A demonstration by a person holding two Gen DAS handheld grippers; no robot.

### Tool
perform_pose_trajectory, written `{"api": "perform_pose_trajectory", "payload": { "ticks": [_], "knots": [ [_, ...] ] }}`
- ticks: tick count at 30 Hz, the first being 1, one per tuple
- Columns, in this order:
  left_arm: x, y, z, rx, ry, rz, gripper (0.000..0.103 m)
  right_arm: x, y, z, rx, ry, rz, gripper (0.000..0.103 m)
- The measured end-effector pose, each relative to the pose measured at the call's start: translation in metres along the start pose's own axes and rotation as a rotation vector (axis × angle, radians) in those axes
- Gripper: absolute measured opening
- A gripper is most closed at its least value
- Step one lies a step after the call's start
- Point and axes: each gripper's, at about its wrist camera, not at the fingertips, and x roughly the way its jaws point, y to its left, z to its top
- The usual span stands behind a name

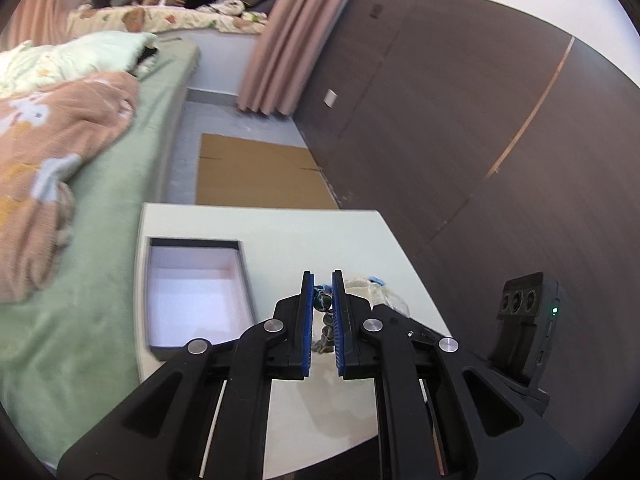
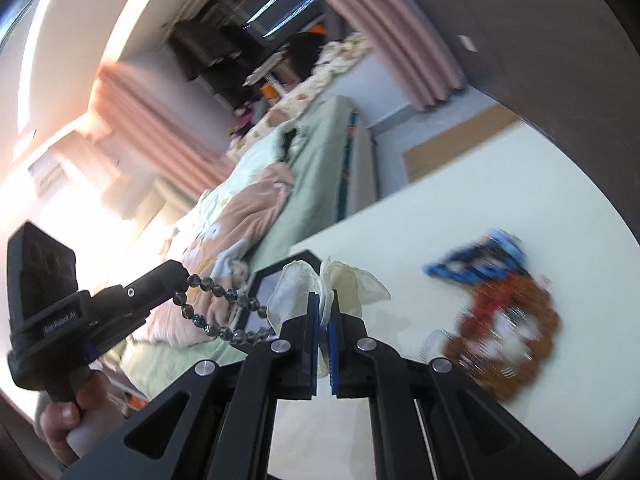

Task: Organize jewelry
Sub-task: 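Carry both items into the black box and open both tools, then grasp the blue braided bracelet with the left tool while the right tool grasps the brown bead bracelet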

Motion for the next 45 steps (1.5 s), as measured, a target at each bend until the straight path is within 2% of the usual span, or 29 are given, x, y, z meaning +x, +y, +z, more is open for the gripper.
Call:
{"api": "perform_pose_trajectory", "payload": {
  "ticks": [7, 10, 12, 13, 15, 16, 17, 19, 25, 29, 30, 31, 32, 33, 38, 45],
  "knots": [
    [-0.027, 0.032, 0.011, -0.022, -0.043, 0.079, 0.009, 0.037, 0.029, 0.021, -0.064, 0.042, 0.104, 0.004],
    [-0.034, 0.042, 0.015, -0.033, -0.057, 0.107, 0.009, 0.062, 0.036, 0.027, -0.052, 0.083, 0.155, 0.007],
    [-0.037, 0.047, 0.018, -0.041, -0.060, 0.121, 0.009, 0.078, 0.041, 0.027, -0.048, 0.130, 0.159, 0.009],
    [-0.038, 0.049, 0.019, -0.042, -0.060, 0.130, 0.009, 0.087, 0.040, 0.027, -0.041, 0.164, 0.153, 0.014],
    [-0.038, 0.051, 0.020, -0.041, -0.060, 0.142, 0.009, 0.084, 0.037, 0.024, -0.032, 0.149, 0.139, 0.049],
    [-0.038, 0.051, 0.020, -0.042, -0.058, 0.144, 0.009, 0.076, 0.033, 0.023, -0.024, 0.109, 0.122, 0.075],
    [-0.036, 0.052, 0.021, -0.042, -0.056, 0.147, 0.009, 0.071, 0.033, 0.023, -0.020, 0.089, 0.122, 0.080],
    [-0.032, 0.050, 0.021, -0.041, -0.051, 0.148, 0.009, 0.064, 0.029, 0.025, -0.007, 0.086, 0.125, 0.078],
    [-0.010, 0.041, 0.019, -0.028, -0.028, 0.138, 0.010, 0.022, -0.005, 0.025, 0.061, 0.047, -0.005, 0.076],
    [0.013, 0.038, 0.017, -0.018, 0.001, 0.169, 0.010, -0.006, -0.039, 0.027, 0.147, 0.028, -0.076, 0.076],
    [0.018, 0.036, 0.017, -0.014, 0.013, 0.175, 0.019, -0.015, -0.050, 0.028, 0.179, 0.021, -0.097, 0.076],
    [0.024, 0.033, 0.015, -0.012, 0.029, 0.183, 0.047, -0.021, -0.059, 0.029, 0.202, 0.012, -0.111, 0.076],
    [0.028, 0.030, 0.013, -0.013, 0.035, 0.190, 0.060, -0.032, -0.071, 0.029, 0.234, -0.004, -0.129, 0.076],
    [0.031, 0.024, 0.011, -0.009, 0.023, 0.186, 0.068, -0.043, -0.082, 0.030, 0.261, -0.020, -0.147, 0.076],
    [0.054, -0.006, 0.005, 0.036, 0.055, 0.128, 0.068, -0.065, -0.112, 0.034, 0.314, -0.059, -0.196, 0.073],
    [0.099, -0.046, -0.003, 0.076, 0.133, 0.057, 0.068, -0.070, -0.134, 0.032, 0.357, -0.042, -0.242, 0.063]
  ]
}}
